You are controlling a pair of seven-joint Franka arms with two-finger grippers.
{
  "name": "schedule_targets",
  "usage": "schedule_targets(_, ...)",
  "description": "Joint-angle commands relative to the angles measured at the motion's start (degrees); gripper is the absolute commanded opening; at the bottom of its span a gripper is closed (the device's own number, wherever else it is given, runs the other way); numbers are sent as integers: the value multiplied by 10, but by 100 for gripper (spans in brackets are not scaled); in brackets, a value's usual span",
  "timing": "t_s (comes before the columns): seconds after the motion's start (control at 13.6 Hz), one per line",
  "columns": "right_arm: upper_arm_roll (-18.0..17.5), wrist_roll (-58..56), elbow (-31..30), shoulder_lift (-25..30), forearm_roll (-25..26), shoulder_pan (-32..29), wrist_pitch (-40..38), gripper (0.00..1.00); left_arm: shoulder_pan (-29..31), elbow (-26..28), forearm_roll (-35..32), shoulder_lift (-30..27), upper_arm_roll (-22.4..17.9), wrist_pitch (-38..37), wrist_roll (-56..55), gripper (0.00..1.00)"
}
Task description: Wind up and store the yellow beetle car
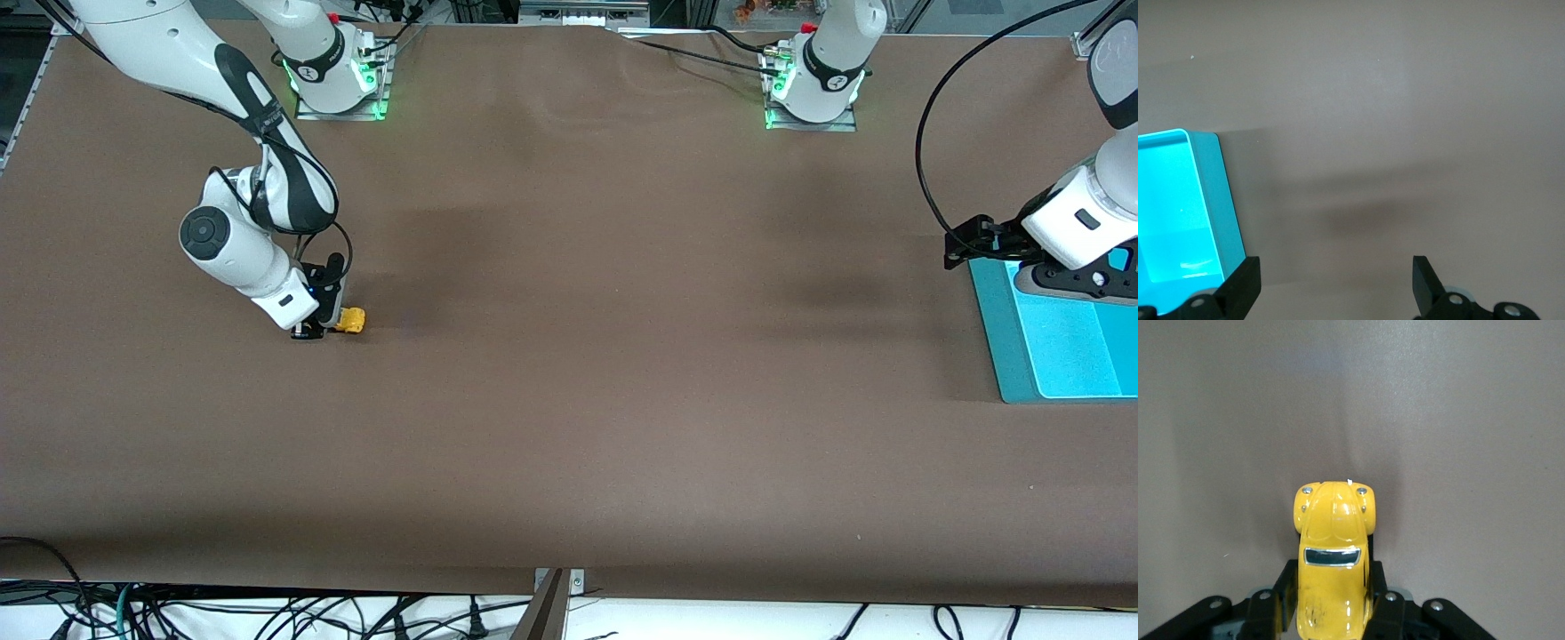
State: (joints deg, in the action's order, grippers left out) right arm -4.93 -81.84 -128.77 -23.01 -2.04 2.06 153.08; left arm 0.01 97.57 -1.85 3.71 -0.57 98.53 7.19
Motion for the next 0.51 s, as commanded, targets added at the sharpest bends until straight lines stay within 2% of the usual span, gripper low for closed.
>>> schedule_targets(0.0,-6,-29,0,-8,-2,-4,5,14,3,-19,-8,9,3,-16,2,100)
schedule_targets(0.44,-15,-46,2,-12,-1,-4,13,14,3,-19,-8,9,3,-16,2,100)
